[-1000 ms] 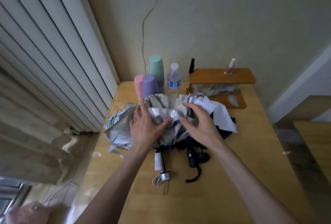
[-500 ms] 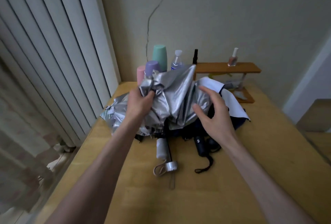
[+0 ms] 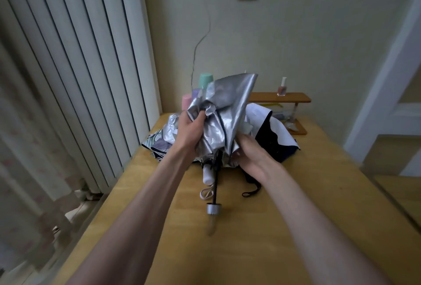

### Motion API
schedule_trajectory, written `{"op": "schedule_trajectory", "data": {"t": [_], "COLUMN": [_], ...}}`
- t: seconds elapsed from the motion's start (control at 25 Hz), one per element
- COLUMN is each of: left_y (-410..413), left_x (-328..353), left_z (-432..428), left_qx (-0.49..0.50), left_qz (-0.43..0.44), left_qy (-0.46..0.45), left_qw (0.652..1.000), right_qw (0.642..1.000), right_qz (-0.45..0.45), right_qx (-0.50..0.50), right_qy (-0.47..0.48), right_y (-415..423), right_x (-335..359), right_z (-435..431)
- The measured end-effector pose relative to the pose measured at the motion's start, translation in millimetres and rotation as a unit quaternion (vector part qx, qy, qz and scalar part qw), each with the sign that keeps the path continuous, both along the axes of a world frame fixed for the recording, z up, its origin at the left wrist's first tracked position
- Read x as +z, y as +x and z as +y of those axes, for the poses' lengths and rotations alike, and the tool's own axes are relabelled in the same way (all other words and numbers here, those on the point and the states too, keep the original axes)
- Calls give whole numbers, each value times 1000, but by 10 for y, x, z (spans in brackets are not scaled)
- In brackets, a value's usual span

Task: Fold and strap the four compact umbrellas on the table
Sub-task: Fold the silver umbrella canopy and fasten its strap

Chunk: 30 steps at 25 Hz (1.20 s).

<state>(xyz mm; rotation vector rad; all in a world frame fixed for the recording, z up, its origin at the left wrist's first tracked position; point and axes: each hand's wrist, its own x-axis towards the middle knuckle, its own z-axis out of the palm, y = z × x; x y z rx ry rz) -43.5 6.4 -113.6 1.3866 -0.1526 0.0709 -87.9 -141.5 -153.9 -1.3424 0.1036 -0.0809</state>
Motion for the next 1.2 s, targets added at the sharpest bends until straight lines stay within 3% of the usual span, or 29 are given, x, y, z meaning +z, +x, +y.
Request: {"op": "schedule_trajectory", "data": {"t": [0.12, 0.32, 0.44, 0.56, 0.76, 0.84, 0.88, 0.96, 1.0, 1.08, 1.2], "left_y": [-61, 65, 85, 98, 41, 7, -20, -83, -153, -344, -491], "left_x": [-60, -264, -430, -500, -491, -492, -516, -619, -667, -663, -622], "left_z": [-14, -73, -132, -227, -192, -86, -36, 28, 58, 98, 182], "left_qx": [8, 59, 81, 60, -51, -90, -64, 73, 135, 163, 105], "left_qz": [-42, -126, -116, -103, -79, -115, -170, -271, -269, -166, -36], "left_qy": [15, 116, 125, 95, 119, 190, 245, 362, 389, 360, 243], "left_qw": [999, 983, 982, 988, 988, 971, 952, 889, 871, 903, 964], "right_qw": [998, 969, 972, 990, 987, 987, 987, 983, 981, 979, 973], "right_qz": [-14, -64, -94, -87, -15, 0, 7, 11, 8, 2, -11], "right_qx": [-2, 100, 116, 47, -43, -55, -66, -88, -91, -87, -70], "right_qy": [62, 218, 181, 97, 152, 149, 147, 162, 172, 182, 222], "right_y": [4, -76, -118, -80, 58, 65, 64, 56, 56, 73, 93], "right_x": [-99, -57, -100, -131, -251, -301, -317, -302, -275, -204, -73], "right_z": [-48, -121, -138, -55, -106, -133, -144, -185, -213, -264, -339]}}
